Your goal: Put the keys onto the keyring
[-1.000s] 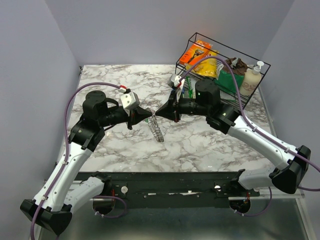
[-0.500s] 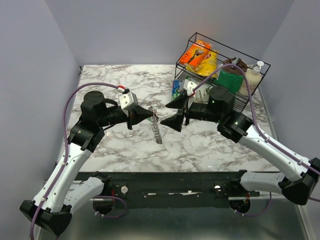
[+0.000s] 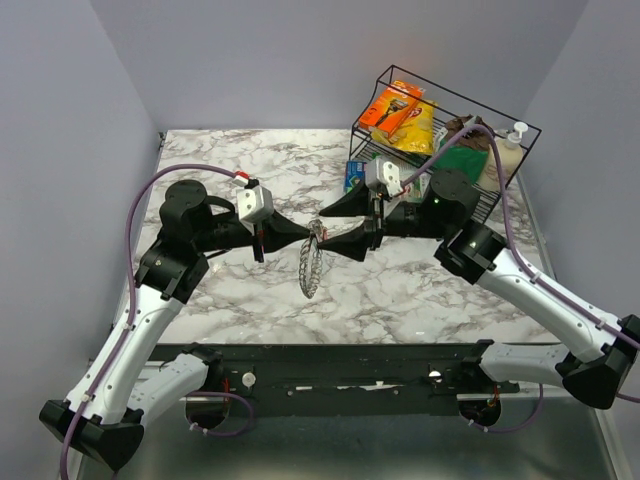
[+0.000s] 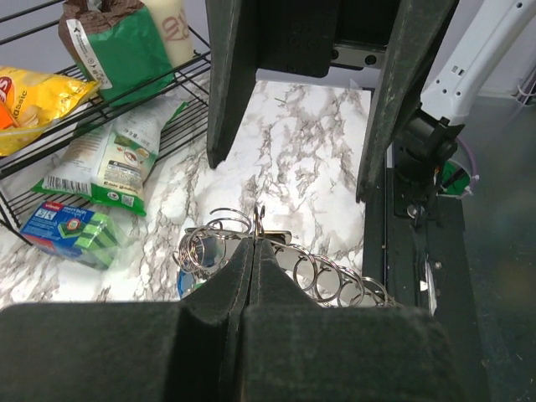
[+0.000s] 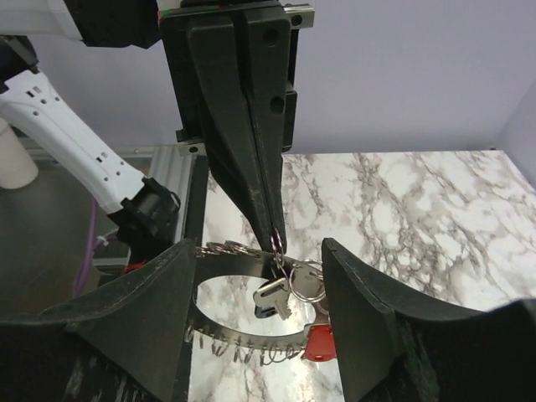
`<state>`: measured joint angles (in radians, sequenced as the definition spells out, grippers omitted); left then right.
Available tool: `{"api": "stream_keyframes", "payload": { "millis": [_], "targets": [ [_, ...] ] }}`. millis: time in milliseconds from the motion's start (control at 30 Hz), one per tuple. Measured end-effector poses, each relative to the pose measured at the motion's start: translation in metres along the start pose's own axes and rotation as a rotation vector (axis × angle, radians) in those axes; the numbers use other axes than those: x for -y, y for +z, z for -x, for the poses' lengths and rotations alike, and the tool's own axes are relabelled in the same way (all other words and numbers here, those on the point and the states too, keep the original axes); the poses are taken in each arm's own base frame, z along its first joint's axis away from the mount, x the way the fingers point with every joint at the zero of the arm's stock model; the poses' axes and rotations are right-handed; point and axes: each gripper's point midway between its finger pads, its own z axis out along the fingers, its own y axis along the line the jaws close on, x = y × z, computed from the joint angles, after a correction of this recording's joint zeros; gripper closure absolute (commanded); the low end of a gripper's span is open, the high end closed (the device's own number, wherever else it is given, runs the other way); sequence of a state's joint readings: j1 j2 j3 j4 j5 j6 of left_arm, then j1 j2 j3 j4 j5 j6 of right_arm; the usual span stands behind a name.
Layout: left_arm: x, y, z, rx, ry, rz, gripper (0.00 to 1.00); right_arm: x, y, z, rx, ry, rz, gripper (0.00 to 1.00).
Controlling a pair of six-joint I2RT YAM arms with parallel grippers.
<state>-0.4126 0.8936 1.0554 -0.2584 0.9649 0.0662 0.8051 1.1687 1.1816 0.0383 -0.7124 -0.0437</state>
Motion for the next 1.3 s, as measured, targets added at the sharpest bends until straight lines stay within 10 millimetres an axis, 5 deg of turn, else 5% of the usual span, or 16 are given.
{"api": "stream_keyframes", "payload": {
  "millis": [333, 500, 733, 1033, 1300],
  "targets": [
    [0.003, 0.0, 0.003, 0.011, -0.001, -0.015, 1.0, -0.005, 0.009, -0.011, -0.018, 0.048, 0.068, 0.47],
    [0.003, 0.001, 0.005, 0.017, -0.003, -0.017, 1.0, -0.005, 0.01, -0.011, -0.019, 0.052, 0.068, 0.6],
    [0.007, 0.001, 0.008, 0.027, -0.012, -0.036, 1.0, -0.003, 0.011, -0.014, -0.024, 0.06, 0.067, 0.99],
    [0.01, 0.001, 0.015, 0.048, -0.032, -0.052, 1.0, -0.002, 0.012, -0.009, -0.012, 0.048, 0.065, 0.98],
    [0.011, 0.001, 0.02, 0.063, -0.025, -0.057, 1.0, -0.002, 0.01, -0.006, -0.006, 0.034, 0.056, 0.55]
  ]
}}
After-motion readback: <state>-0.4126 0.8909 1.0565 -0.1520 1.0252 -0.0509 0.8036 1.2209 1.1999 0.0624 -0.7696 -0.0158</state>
